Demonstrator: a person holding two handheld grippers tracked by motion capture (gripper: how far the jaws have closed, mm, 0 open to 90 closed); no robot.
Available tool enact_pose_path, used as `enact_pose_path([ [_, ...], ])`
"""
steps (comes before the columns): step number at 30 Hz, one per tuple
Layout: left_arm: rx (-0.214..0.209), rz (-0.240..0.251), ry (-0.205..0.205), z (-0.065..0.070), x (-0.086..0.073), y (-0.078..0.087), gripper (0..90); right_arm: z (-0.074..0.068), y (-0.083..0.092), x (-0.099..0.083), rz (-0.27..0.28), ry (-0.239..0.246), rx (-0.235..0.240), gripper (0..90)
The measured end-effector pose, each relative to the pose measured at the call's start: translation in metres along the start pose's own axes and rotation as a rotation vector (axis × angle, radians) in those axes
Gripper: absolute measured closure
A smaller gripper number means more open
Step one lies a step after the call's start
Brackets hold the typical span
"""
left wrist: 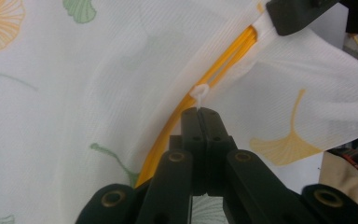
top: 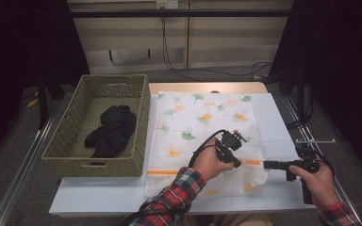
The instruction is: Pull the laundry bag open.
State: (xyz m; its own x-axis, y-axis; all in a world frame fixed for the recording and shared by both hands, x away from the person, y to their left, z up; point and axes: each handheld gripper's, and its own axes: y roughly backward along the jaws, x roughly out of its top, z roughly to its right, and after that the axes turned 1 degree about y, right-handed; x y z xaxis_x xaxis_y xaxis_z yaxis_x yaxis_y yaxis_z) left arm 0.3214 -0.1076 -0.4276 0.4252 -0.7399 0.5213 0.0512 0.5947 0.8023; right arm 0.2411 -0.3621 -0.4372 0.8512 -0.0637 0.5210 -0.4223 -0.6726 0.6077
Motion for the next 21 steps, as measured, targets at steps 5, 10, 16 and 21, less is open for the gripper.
enact_pose_path([
  [5, 0.012, 0.000, 0.008, -0.0031, -0.0028, 0.0036, 90.0, 0.0010, 0.0001, 0.0003, 0.000, -0.010, 0.007, 87.3],
  [10, 0.013, -0.003, 0.008, -0.0060, -0.0050, 0.0056, 90.0, 0.0022, -0.0003, 0.0010, -0.002, -0.003, 0.004, 87.3],
  [16, 0.023, -0.017, 0.018, -0.0045, -0.0050, 0.0057, 90.0, 0.0016, -0.0007, 0.0013, -0.005, -0.001, -0.001, 87.3],
  [21, 0.032, -0.018, 0.010, -0.0054, -0.0058, 0.0068, 90.0, 0.0026, -0.0003, 0.0008, -0.005, 0.000, -0.004, 87.3],
])
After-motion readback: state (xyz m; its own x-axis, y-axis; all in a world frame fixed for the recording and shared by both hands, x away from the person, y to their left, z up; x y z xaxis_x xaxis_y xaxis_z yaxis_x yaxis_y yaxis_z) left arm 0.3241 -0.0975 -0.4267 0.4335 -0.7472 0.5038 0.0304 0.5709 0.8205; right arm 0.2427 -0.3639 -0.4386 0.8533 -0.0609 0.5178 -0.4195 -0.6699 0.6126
